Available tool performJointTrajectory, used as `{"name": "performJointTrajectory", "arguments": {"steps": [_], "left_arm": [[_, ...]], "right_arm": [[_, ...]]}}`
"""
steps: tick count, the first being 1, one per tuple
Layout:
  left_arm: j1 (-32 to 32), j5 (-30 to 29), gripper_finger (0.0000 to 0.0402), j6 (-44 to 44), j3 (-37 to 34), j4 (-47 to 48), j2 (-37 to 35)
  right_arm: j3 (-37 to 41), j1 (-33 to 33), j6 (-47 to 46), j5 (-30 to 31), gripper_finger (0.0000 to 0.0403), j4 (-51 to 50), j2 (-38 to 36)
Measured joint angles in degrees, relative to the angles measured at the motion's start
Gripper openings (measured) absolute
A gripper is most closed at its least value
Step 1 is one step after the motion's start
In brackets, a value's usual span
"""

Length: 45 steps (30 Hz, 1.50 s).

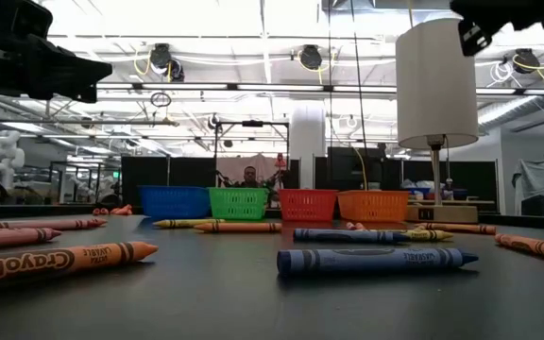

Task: Sort crayons
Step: Put the orange crayon into the green bin

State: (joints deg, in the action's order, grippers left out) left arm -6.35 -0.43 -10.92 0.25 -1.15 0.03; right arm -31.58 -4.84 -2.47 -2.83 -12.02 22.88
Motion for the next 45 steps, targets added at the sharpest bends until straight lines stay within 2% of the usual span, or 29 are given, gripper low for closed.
{"name": "performJointTrajectory", "arguments": {"steps": [7,18,26,31,36,41,45], "left_arm": [[0.0,0.0,0.0001,0.0,0.0,0.0,0.0],[0.0,-1.4,0.0001,0.0,0.0,-0.4,0.0],[0.0,-3.2,0.0001,0.0,0.0,-1.1,0.0],[0.0,-7.1,0.0001,-0.1,0.0,-1.5,0.0],[0.0,-8.5,0.0001,1.6,0.0,-1.7,0.0],[0.1,-23.2,0.0001,7.8,2.8,2.5,0.6],[0.0,-23.3,0.0001,7.4,6.5,3.0,1.6]], "right_arm": [[-4.7,0.0,0.1,0.0,0.0018,-0.2,4.8],[-4.7,0.0,-4.9,-0.1,0.0018,-2.0,9.2],[-4.7,0.0,-4.2,0.0,0.0018,-3.0,12.8],[-4.7,0.0,-1.9,0.0,0.0018,-3.0,15.2],[-4.7,0.0,-1.4,0.0,0.0018,-3.0,18.4],[-4.7,0.0,-1.4,0.0,0.0018,-3.1,22.0],[-4.7,0.0,-3.3,0.0,0.0018,-3.6,24.8]]}}
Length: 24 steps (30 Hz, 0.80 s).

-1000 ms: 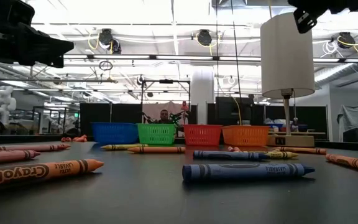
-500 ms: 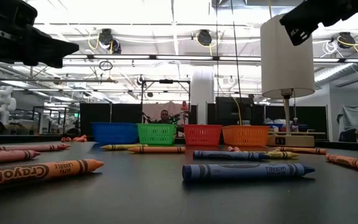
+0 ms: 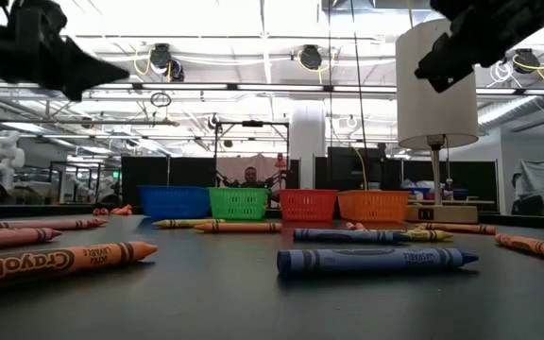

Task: Sort crayons
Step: Put the orange crayon into the green bin

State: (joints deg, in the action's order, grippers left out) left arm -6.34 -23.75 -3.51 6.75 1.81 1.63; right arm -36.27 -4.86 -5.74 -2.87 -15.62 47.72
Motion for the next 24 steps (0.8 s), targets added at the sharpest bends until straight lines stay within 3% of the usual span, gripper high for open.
{"name": "performJointTrajectory", "arguments": {"steps": [4,9,11,14,24], "left_arm": [[0.0,6.9,0.0001,-0.3,5.5,0.2,1.9],[-0.1,27.6,0.0001,-4.9,9.4,-3.2,3.5],[-0.1,31.6,0.0001,-6.0,9.8,-6.0,3.5],[-0.1,30.8,0.0001,-5.0,9.8,-8.3,3.7],[0.0,15.3,0.0001,-2.9,9.9,-5.3,11.7]], "right_arm": [[0.0,0.0,-4.0,-0.1,0.0018,-1.8,2.7],[0.0,-1.6,-11.0,-0.1,0.0018,-7.2,5.7],[0.0,-2.7,-13.4,-0.2,0.0018,-8.5,6.8],[0.0,-4.5,-16.2,0.1,0.0018,-9.1,8.6],[0.0,-7.7,-19.5,7.6,0.0018,-12.9,13.8]]}}
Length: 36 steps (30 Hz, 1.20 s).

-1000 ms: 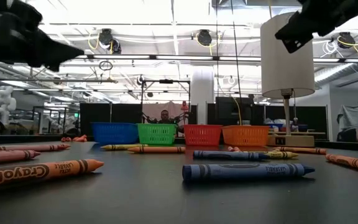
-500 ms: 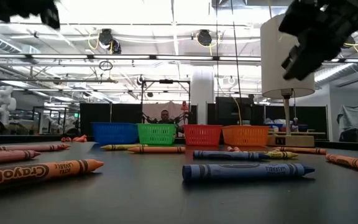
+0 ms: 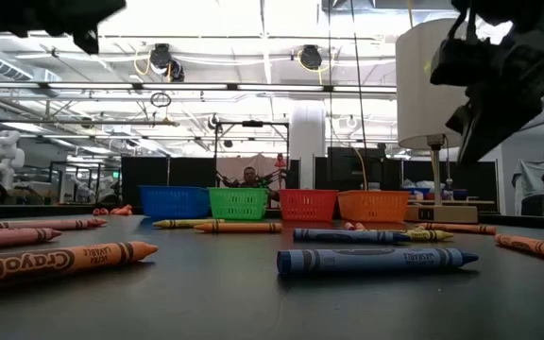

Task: Sort crayons
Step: Put the orange crayon into the green bin

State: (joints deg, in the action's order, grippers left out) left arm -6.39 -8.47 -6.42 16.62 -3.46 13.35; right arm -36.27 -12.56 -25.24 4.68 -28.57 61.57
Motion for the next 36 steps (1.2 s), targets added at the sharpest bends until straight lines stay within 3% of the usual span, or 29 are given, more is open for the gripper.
{"name": "performJointTrajectory", "arguments": {"steps": [8,14,23,28,36], "left_arm": [[0.0,-0.9,0.0001,6.5,0.0,-2.6,10.8],[0.0,-0.9,0.0001,10.6,0.0,-5.0,18.1],[-0.1,-0.9,0.0001,10.5,0.0,-11.5,26.0],[-0.1,-0.8,0.0001,10.6,0.0,-12.9,28.8],[-1.3,-0.2,0.0001,10.4,0.0,-15.8,31.5]], "right_arm": [[0.0,0.0,-0.8,3.4,0.0037,-4.1,3.2],[0.0,0.1,-0.6,8.9,0.0084,-4.2,6.4],[0.0,0.0,-3.6,12.3,0.0150,-4.2,12.5],[0.0,0.0,-5.6,15.1,0.0154,-3.6,16.1],[0.0,0.5,-7.5,16.2,0.0126,-2.0,19.5]]}}
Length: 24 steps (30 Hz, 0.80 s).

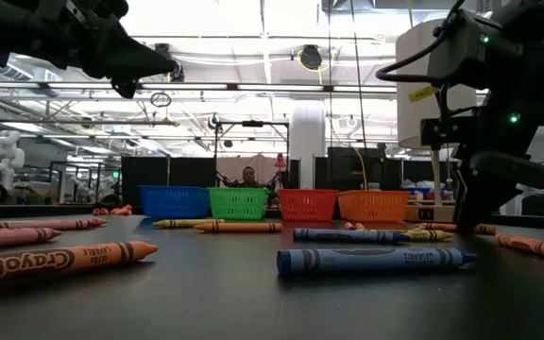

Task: Sort crayons
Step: Put the orange crayon into the green bin

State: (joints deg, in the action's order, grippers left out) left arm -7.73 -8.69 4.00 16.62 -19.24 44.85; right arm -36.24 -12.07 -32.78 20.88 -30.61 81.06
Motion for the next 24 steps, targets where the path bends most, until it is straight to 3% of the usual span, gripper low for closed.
{"name": "performJointTrajectory", "arguments": {"steps": [6,13,24], "left_arm": [[-1.1,0.1,0.0001,-0.2,0.0,-0.1,0.4],[-2.5,0.1,0.0001,-0.2,0.0,0.0,0.4],[-4.1,0.1,0.0001,0.0,0.0,0.0,0.4]], "right_arm": [[-0.2,0.8,-2.1,-3.0,0.0088,1.1,2.0],[-0.1,0.8,-2.3,-4.1,0.0011,3.3,2.3],[0.2,0.4,-1.0,-4.9,0.0003,4.6,-0.7]]}}
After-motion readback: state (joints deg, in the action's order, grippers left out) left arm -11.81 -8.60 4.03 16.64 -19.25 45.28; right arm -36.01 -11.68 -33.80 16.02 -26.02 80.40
